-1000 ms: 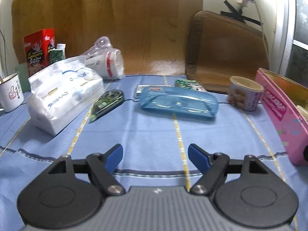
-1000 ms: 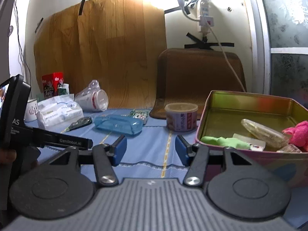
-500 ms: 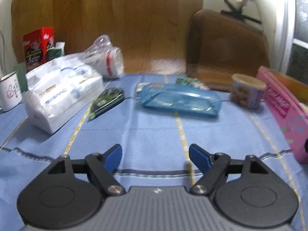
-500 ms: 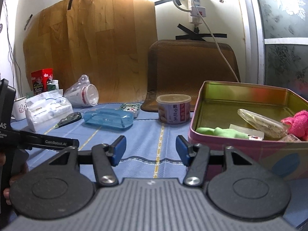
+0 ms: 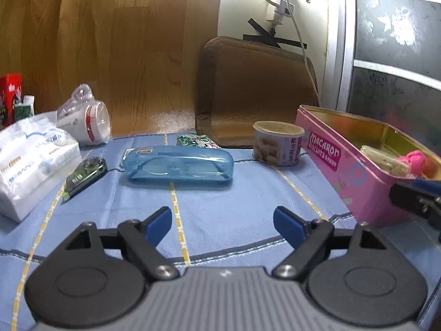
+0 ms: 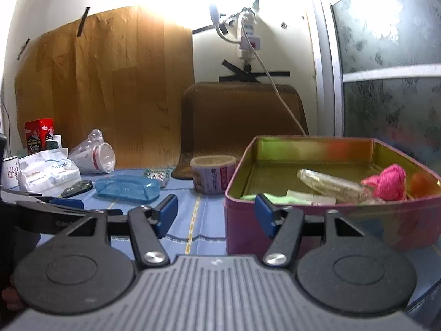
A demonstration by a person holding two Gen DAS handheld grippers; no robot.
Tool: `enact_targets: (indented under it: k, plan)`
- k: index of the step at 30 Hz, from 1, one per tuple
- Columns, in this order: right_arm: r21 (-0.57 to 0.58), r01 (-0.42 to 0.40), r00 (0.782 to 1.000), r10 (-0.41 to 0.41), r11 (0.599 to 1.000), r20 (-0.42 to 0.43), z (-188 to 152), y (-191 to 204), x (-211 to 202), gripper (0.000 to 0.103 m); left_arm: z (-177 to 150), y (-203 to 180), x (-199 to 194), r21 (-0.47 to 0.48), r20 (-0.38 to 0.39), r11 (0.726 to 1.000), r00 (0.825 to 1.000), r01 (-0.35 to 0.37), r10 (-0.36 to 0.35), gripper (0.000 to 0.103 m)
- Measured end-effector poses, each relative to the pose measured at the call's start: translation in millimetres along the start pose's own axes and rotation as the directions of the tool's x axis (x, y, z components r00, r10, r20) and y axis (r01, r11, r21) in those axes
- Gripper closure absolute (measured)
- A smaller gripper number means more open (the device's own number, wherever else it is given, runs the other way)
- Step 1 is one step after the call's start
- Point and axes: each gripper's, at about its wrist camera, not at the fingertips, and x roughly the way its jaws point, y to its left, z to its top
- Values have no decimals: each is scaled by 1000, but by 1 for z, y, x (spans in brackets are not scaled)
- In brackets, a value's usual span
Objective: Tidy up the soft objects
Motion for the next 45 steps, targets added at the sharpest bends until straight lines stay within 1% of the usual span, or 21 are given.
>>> enact_targets:
  k: [4, 5, 8, 13, 25, 45]
  plan:
    - [10, -21, 999, 21, 1000, -26, -3, 4, 4, 39, -2, 5, -2, -21, 10, 999, 1000, 27, -27, 18]
    - [10, -27, 999, 27, 1000, -33, -4, 5, 5, 39, -2, 4, -2, -21, 11, 999, 1000, 29, -29, 16]
    - [20, -36, 998, 37, 999, -57, -6, 5, 6, 39, -2, 2, -4, -10, 23, 999, 999, 38, -37, 12]
    - [49, -28, 997, 31, 998, -70, -7, 2, 6, 39, -3, 1, -5, 9, 28, 999, 999, 43, -44, 12]
    - [71, -44, 994, 51, 997, -96, -11, 3, 6, 39, -3, 0, -6, 8, 23, 999, 999, 40, -40, 11]
    - [75, -39, 993, 46, 996, -106, -13, 6, 6, 39, -5, -3, -6, 6, 23, 999, 999, 37, -37, 10]
